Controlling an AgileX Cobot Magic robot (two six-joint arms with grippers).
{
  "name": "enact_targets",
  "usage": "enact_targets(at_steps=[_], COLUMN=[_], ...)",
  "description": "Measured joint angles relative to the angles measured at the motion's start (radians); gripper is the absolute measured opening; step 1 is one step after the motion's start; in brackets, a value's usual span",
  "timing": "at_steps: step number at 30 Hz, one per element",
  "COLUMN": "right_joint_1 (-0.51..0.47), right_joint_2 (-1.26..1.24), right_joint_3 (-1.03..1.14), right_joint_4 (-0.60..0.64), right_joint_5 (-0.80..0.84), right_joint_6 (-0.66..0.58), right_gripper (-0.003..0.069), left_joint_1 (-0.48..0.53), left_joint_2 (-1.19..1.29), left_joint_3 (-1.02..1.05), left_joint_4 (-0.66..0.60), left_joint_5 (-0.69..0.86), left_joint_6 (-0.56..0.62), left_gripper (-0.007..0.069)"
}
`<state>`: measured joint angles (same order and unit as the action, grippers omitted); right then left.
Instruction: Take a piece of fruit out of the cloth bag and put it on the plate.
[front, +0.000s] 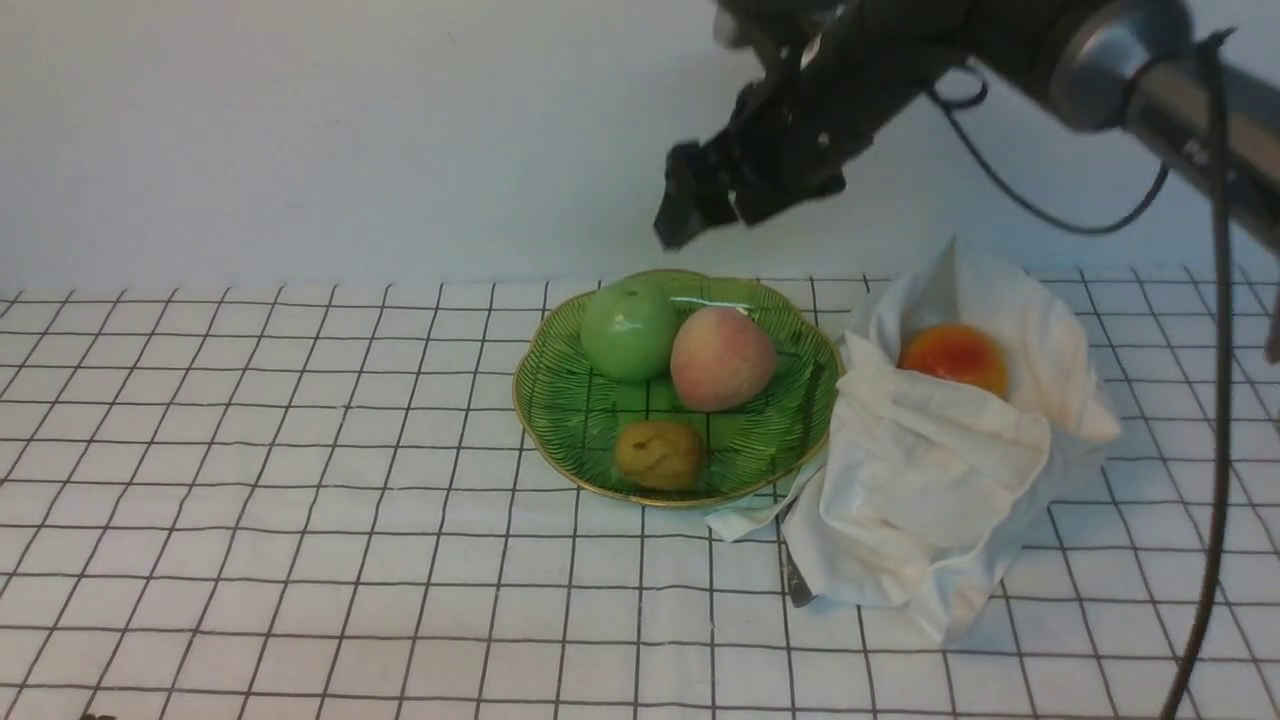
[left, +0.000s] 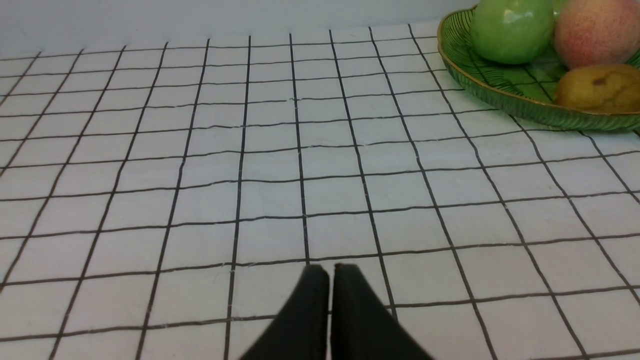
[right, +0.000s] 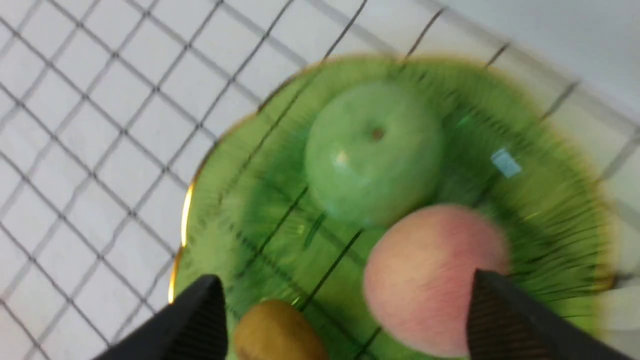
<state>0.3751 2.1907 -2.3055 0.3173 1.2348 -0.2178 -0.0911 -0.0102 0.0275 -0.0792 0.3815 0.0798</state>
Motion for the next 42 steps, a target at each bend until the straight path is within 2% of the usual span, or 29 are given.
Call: enact_targets(at_steps=[2,3,5,7,8,10,12,14,15,16,17,18,22,24,26,30,32,35,42], right_joint_1=[-0.016,-0.016,-0.029,-0.034,-0.034,-0.034,-0.034,-0.035,-0.037,-0.037,-0.037,-0.037,-0.039,-0.039,-0.039,-0.039,-0.039,-0.039,-0.039], right_joint_2=[-0.047,-0.053,-0.16,-0.245,-0.293,-0.378,-0.447,-0.559,-0.677,-0.704,-0.814,-0.827,-1.17,-1.334,-1.566,-1.911,-2.038,-2.16,-2.196], right_joint_3=[-0.092,-0.099,-0.142,-0.138,-0.124,-0.072,-0.029,0.084,0.21,0.225,0.37,0.387,0.812,0.988,1.294,1.698,1.854,1.949,1.967], right_joint_4=[-0.07,-0.076,-0.148,-0.184,-0.194,-0.206,-0.21,-0.226,-0.253,-0.256,-0.29,-0.293,-0.354,-0.356,-0.317,-0.243,-0.231,-0.227,-0.227], right_joint_5=[0.01,0.01,0.018,0.03,0.032,0.032,0.033,0.035,0.035,0.035,0.036,0.036,-0.016,-0.137,-0.365,-0.749,-0.862,-0.924,-0.939], right_joint_6=[0.089,0.095,0.148,0.157,0.158,0.158,0.158,0.154,0.149,0.149,0.146,0.146,0.148,0.161,0.191,0.192,0.186,0.185,0.176], right_gripper=[0.0412,0.04,0.0223,0.0099,0.0053,0.001,-0.0001,-0.001,-0.0013,-0.0013,-0.0013,-0.0013,-0.0013,-0.0013,-0.0013,-0.0014,-0.0014,-0.0014,-0.0014], left_joint_1=[0.0,0.0,0.0,0.0,0.0,0.0,0.0,0.0,0.0,0.0,0.0,0.0,0.0,0.0,0.0,0.0,0.0,0.0,0.0], left_joint_2=[0.0,0.0,0.0,0.0,0.0,0.0,0.0,0.0,0.0,0.0,0.0,0.0,0.0,0.0,0.0,0.0,0.0,0.0,0.0], left_joint_3=[0.0,0.0,0.0,0.0,0.0,0.0,0.0,0.0,0.0,0.0,0.0,0.0,0.0,0.0,0.0,0.0,0.0,0.0,0.0], left_joint_4=[0.0,0.0,0.0,0.0,0.0,0.0,0.0,0.0,0.0,0.0,0.0,0.0,0.0,0.0,0.0,0.0,0.0,0.0,0.0], left_joint_5=[0.0,0.0,0.0,0.0,0.0,0.0,0.0,0.0,0.0,0.0,0.0,0.0,0.0,0.0,0.0,0.0,0.0,0.0,0.0], left_joint_6=[0.0,0.0,0.0,0.0,0.0,0.0,0.0,0.0,0.0,0.0,0.0,0.0,0.0,0.0,0.0,0.0,0.0,0.0,0.0], left_gripper=[-0.0008,-0.0008,-0.0008,-0.0008,-0.0008,-0.0008,-0.0008,-0.0008,-0.0008,-0.0008,-0.0008,-0.0008,-0.0008,-0.0008,-0.0008,-0.0008,-0.0008,-0.0008,-0.0008])
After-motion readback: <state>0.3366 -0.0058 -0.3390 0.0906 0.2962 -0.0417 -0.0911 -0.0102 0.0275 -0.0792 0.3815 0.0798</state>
